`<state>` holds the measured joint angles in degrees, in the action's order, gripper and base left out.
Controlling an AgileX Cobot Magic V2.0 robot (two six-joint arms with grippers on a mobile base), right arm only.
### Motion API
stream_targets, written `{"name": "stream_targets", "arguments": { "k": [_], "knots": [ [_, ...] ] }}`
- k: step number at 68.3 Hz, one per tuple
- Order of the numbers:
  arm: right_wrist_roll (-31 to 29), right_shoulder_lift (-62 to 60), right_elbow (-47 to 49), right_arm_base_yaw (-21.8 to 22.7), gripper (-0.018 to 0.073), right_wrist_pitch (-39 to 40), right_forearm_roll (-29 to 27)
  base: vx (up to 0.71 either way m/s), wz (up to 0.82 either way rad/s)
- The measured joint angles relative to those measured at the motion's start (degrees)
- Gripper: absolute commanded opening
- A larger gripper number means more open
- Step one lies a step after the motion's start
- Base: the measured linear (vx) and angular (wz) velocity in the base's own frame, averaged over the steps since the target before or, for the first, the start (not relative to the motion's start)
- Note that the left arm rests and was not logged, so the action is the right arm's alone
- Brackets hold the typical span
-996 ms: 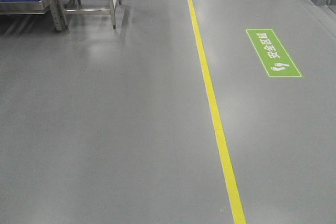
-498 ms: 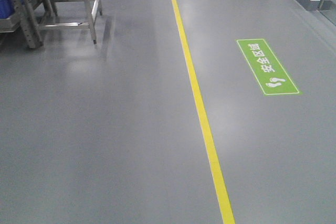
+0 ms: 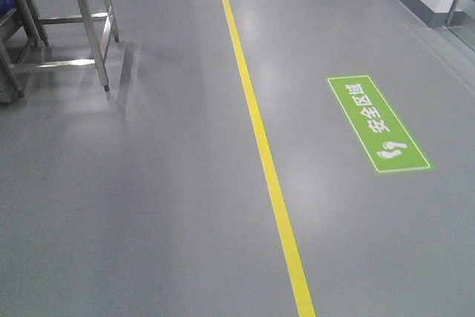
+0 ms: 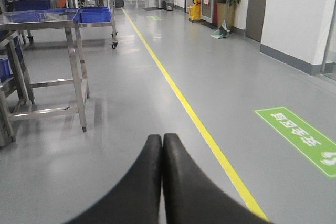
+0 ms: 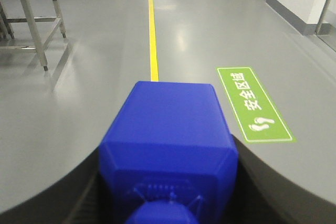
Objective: Pour parts from conveyor to right shelf
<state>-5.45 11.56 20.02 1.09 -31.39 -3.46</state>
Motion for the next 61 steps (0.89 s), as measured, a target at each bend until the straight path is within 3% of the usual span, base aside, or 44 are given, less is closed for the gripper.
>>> {"name": "stream_targets", "arguments": {
  "k": [61],
  "knots": [
    [0.0,0.0,0.0,0.0,-0.0006,0.0,0.0,0.68,0.01]
  ]
}}
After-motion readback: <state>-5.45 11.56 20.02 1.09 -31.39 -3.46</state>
